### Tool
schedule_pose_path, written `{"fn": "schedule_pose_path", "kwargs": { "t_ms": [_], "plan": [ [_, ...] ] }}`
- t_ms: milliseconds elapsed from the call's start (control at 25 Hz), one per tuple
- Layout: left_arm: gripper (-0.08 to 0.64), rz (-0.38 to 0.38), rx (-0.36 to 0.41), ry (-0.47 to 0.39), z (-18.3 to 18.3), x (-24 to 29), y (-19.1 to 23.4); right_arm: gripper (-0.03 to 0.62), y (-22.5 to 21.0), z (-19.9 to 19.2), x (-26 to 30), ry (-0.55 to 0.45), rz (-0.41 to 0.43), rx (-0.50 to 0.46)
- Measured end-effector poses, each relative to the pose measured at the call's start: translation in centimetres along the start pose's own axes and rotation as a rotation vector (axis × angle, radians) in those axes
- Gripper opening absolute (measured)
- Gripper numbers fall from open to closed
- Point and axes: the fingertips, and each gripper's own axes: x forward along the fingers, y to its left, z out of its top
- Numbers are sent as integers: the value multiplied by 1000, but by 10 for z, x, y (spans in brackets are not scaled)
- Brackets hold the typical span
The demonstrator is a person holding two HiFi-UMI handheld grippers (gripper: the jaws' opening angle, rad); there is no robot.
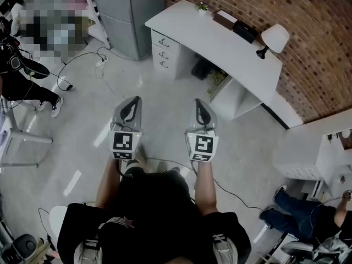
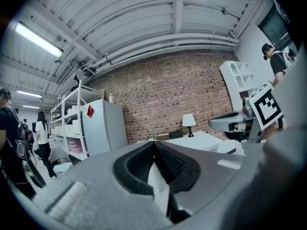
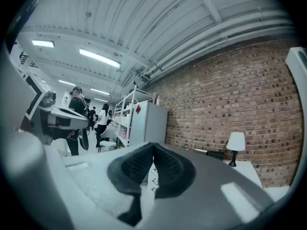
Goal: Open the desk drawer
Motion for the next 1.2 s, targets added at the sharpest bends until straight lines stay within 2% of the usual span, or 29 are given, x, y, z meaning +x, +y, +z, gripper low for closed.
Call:
{"fn": "schedule_pose_path", "kwargs": {
  "t_ms": [200,400,880,1200],
  "plan": [
    [9,21,-12,-3,-11,14,31,6,16,-3,31,7,10,-15],
    [9,16,-23,-7,-27,50,78,6,32,-7,84,21,-3,-38],
    [9,-103,-44,11,-52,164,214,6,85,-2,243,86,-87,0],
    [9,-181,-67,20,-76,219,281,6,118,-2,316,124,-146,-8]
  ]
}}
